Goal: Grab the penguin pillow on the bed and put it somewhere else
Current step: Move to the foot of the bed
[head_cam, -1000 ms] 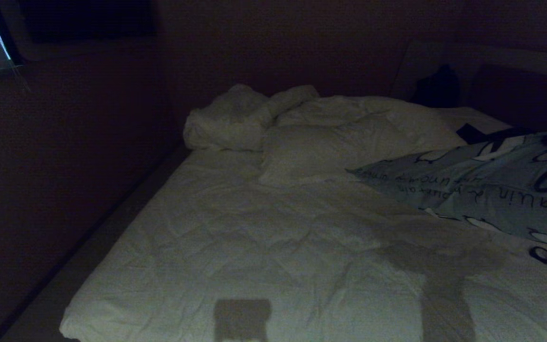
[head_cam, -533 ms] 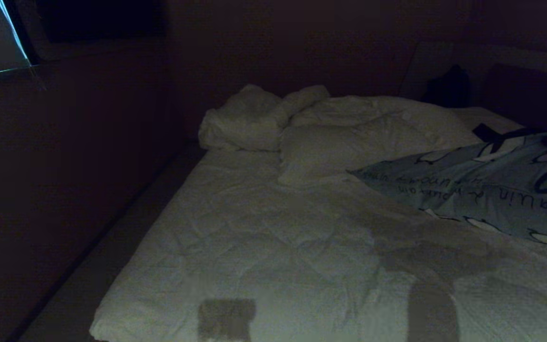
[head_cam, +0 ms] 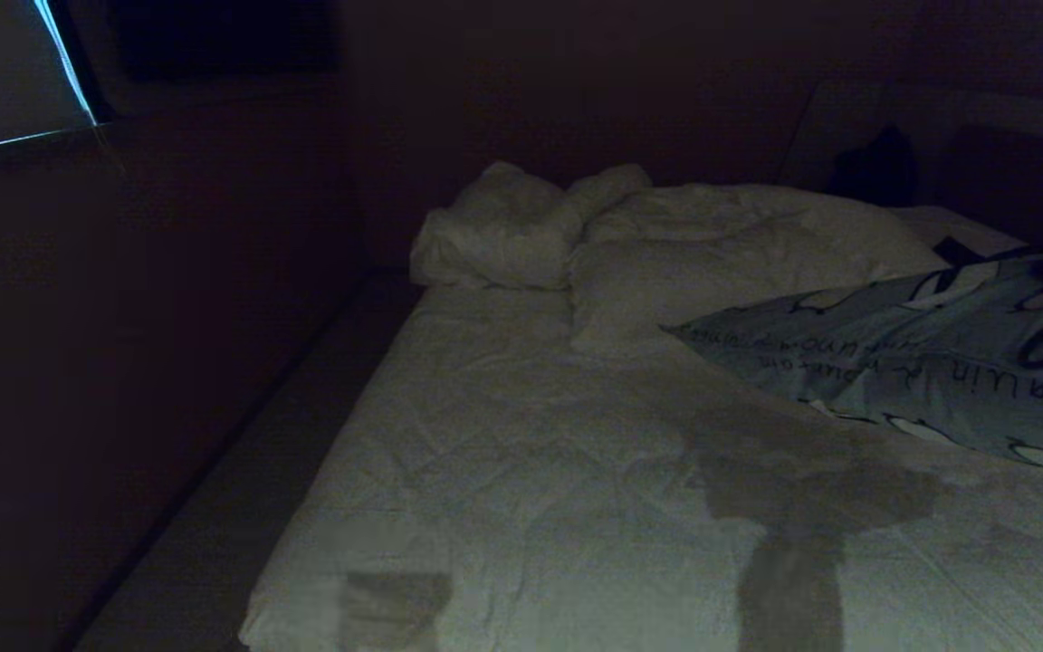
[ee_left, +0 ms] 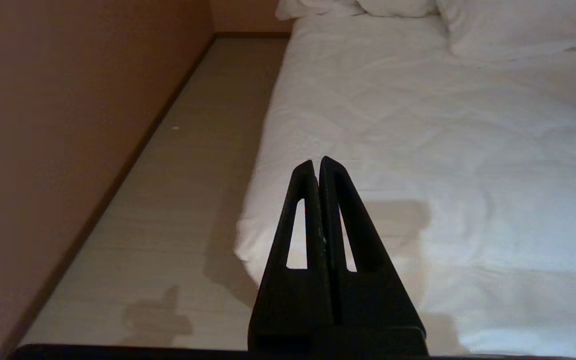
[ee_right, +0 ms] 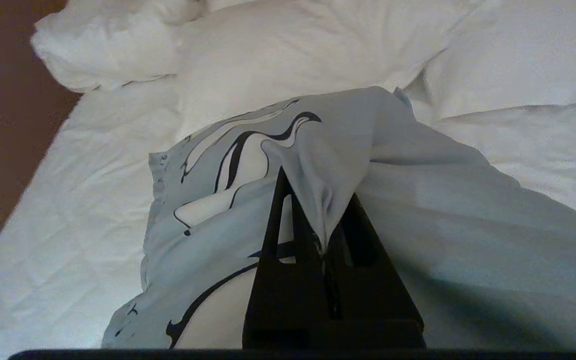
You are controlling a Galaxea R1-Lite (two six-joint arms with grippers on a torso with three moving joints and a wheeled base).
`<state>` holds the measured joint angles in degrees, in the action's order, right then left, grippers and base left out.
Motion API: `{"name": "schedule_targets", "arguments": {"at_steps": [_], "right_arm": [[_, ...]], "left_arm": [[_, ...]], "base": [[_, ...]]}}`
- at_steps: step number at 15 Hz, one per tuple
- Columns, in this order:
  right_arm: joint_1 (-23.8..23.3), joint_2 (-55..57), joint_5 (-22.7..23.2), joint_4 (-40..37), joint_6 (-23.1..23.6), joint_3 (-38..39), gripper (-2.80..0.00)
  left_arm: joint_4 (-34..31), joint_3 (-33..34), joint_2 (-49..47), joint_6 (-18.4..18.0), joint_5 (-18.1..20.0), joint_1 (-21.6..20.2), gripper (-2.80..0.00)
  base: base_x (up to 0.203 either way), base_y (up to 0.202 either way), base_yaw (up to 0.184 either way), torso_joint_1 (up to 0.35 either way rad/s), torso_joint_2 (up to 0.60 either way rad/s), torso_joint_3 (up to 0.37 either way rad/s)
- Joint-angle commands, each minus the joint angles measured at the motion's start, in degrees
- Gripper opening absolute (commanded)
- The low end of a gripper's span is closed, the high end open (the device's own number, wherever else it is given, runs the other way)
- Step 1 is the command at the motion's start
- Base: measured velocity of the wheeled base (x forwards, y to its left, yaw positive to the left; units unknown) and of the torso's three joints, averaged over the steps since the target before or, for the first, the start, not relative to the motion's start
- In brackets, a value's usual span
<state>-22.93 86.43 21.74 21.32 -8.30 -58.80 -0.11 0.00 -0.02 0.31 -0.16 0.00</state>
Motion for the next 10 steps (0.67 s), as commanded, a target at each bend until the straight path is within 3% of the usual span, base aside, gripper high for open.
{"name": "schedule_targets", "arguments": {"at_steps": [1,7,10], "right_arm": [[0.0,0.1,0.1,0.1,-0.1,0.0,-2.80],[0.0,0.1,0.1,0.1,-0.1,0.0,-2.80],[0.0,0.1,0.1,0.1,-0.1,0.0,-2.80]], "left_arm": [[-0.1,0.1,0.0,0.0,0.0,0.0,-2.80],[-0.1,0.1,0.0,0.0,0.0,0.0,-2.80],[-0.1,0.1,0.0,0.0,0.0,0.0,-2.80]], "base": [[0.000,0.195,-0.002,0.002,0.01,-0.002],[0.000,0.193,0.000,0.005,0.00,0.003],[0.000,0.067,0.002,0.002,0.00,0.002]]}}
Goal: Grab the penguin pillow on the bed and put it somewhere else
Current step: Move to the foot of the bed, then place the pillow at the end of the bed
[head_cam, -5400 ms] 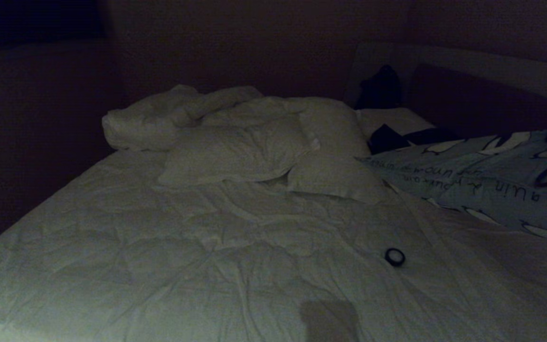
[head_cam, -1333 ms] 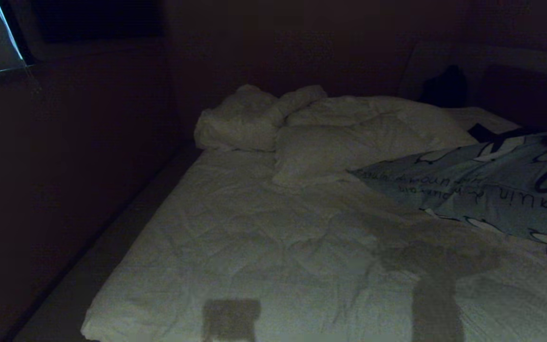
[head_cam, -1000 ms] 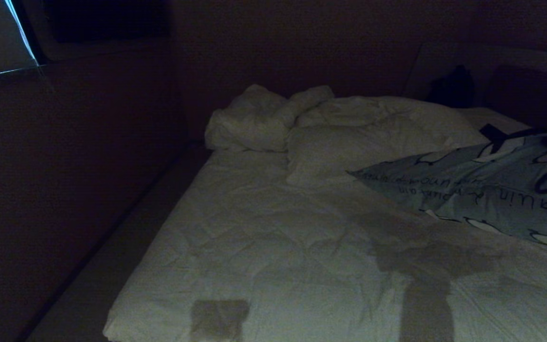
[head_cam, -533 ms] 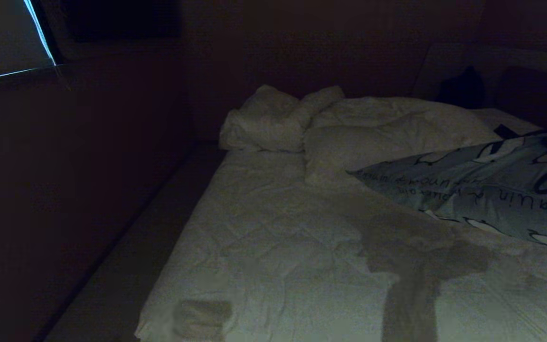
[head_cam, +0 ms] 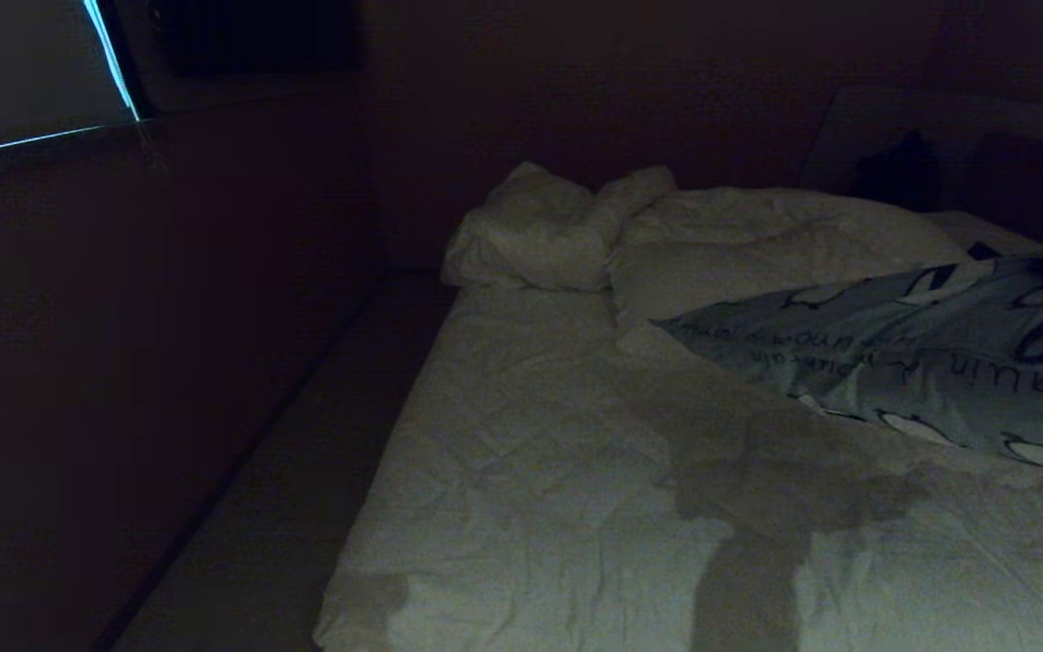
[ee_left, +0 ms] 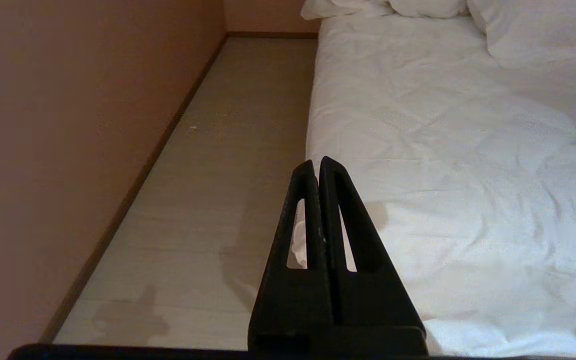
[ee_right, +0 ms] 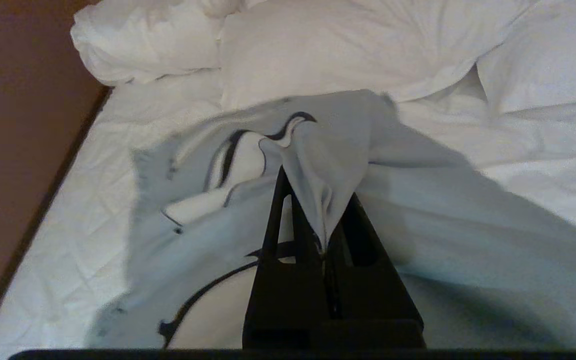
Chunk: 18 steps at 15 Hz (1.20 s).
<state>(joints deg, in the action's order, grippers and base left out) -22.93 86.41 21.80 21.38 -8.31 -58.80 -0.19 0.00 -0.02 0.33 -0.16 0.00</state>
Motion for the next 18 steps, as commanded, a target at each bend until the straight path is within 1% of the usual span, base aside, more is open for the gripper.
{"name": "schedule_targets", "arguments": {"at_steps": [1,11,18], "right_arm": [[0.0,0.1,0.1,0.1,0.0,0.0,-2.80],[0.0,0.0,0.6,0.1,0.0,0.2,-2.80],[0.0,0.0,0.9,0.2,0.1,0.5,-2.80]], "left_arm": [[0.0,0.1,0.0,0.0,0.0,0.0,-2.80],[0.0,0.1,0.0,0.0,0.0,0.0,-2.80],[0.0,0.1,0.0,0.0,0.0,0.0,-2.80]], "base": [[0.000,0.000,0.000,0.000,0.00,0.000],[0.000,0.000,0.000,0.000,0.00,0.000],[0.182,0.000,-0.001,0.001,0.00,0.003]]}}
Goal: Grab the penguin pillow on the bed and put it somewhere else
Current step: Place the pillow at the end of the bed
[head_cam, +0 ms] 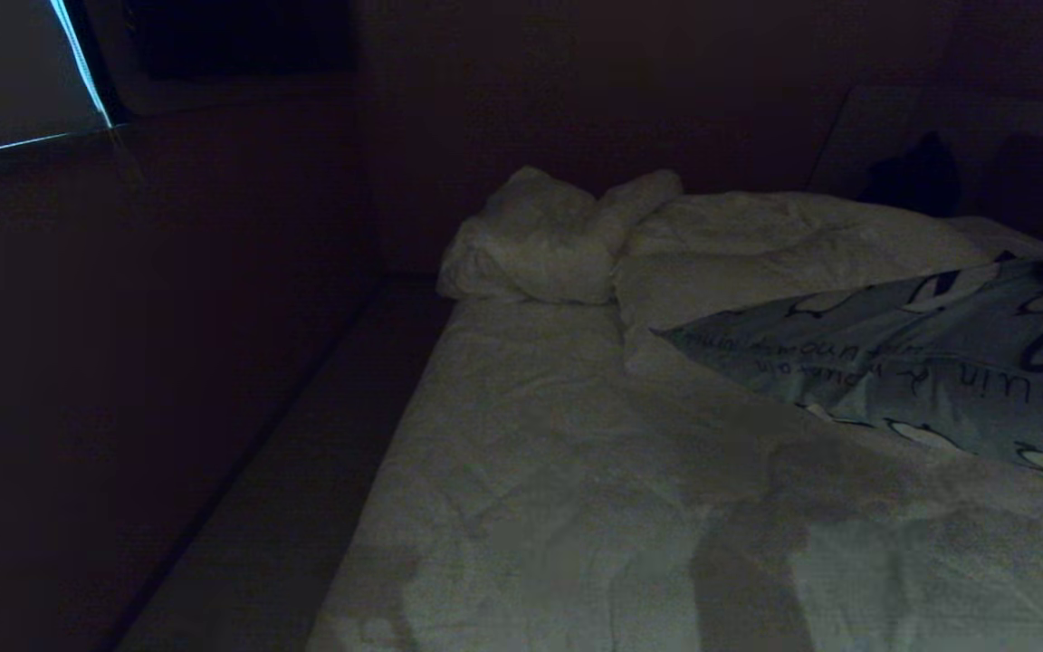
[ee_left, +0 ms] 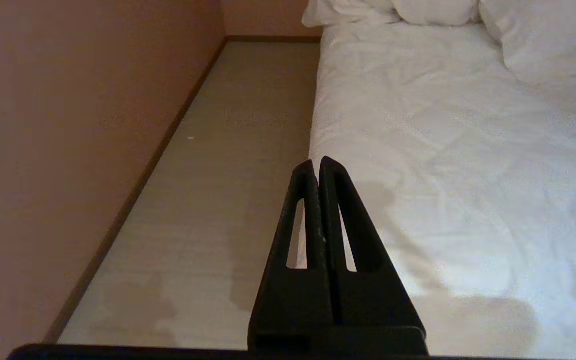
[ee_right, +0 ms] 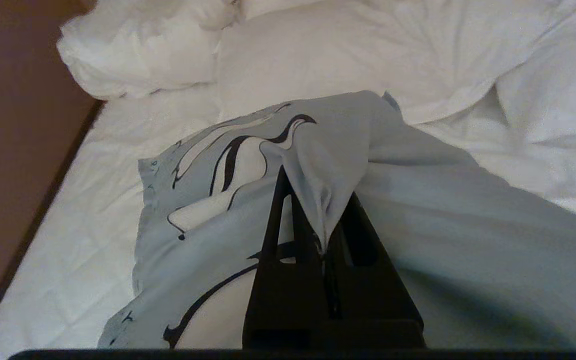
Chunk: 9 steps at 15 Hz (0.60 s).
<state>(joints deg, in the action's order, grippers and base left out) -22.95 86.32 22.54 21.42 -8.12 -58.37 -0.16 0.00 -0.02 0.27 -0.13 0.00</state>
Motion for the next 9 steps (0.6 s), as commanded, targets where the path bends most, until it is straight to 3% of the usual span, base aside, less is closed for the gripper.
{"name": "schedule_targets", "arguments": {"at_steps": [1,9], "right_arm": [[0.0,0.1,0.1,0.1,-0.1,0.1,-2.80],[2.3,0.6,-0.3,0.0,0.1,-0.1,-2.80]], "left_arm": [[0.0,0.1,0.0,0.1,0.0,0.0,-2.80],[0.0,0.1,0.0,0.1,0.0,0.0,-2.80]], "base": [[0.100,0.000,0.003,0.014,0.00,0.002],[0.000,0.000,0.000,0.000,0.00,0.000]]}}
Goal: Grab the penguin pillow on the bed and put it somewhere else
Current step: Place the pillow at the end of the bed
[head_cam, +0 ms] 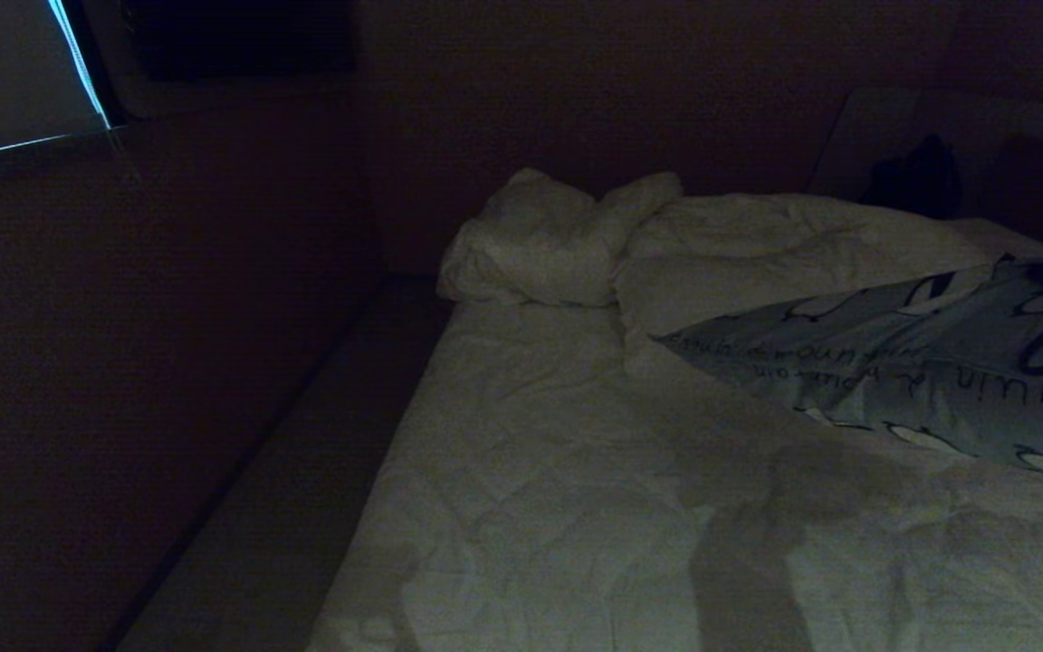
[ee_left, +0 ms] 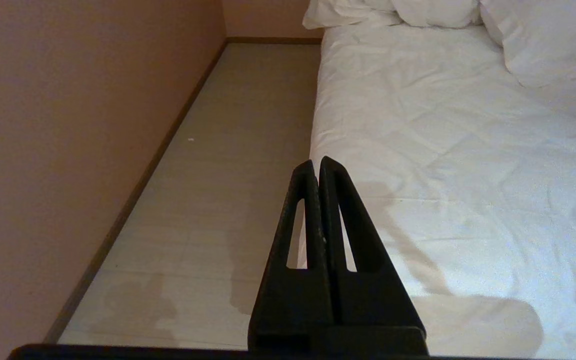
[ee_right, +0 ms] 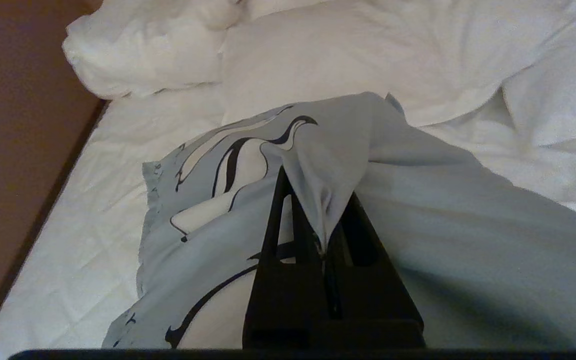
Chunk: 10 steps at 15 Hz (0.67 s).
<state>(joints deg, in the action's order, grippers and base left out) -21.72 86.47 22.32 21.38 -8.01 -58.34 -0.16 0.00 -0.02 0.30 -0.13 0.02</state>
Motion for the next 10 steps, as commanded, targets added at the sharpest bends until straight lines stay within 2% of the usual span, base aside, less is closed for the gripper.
{"name": "schedule_targets", "arguments": {"at_steps": [1,4,6,8,10], "right_arm": [[2.4,0.6,-0.4,0.1,-0.2,-0.1,-2.80],[7.2,0.8,-3.4,-0.1,-0.3,0.1,-2.80],[12.1,2.5,-9.6,-0.1,-0.4,0.0,-2.80],[18.2,4.9,-18.0,0.0,-0.8,-0.3,-2.80],[24.0,6.0,-23.1,0.0,-2.5,-0.8,-2.80]], "left_arm": [[0.0,0.1,0.0,0.0,0.0,0.0,-2.80],[0.0,0.1,0.0,0.0,0.0,0.1,-2.80],[0.0,0.1,0.0,0.0,0.0,0.0,-2.80],[0.0,0.1,0.0,0.0,0.0,0.1,-2.80],[0.0,0.1,0.0,0.0,0.0,0.0,-2.80]], "base": [[0.000,0.000,0.000,0.000,0.00,0.000],[0.000,0.000,0.000,0.000,0.00,0.000],[0.000,0.000,0.000,0.000,0.00,0.000],[0.000,0.000,0.000,0.000,0.00,0.000],[0.000,0.000,0.000,0.000,0.00,0.000]]}}
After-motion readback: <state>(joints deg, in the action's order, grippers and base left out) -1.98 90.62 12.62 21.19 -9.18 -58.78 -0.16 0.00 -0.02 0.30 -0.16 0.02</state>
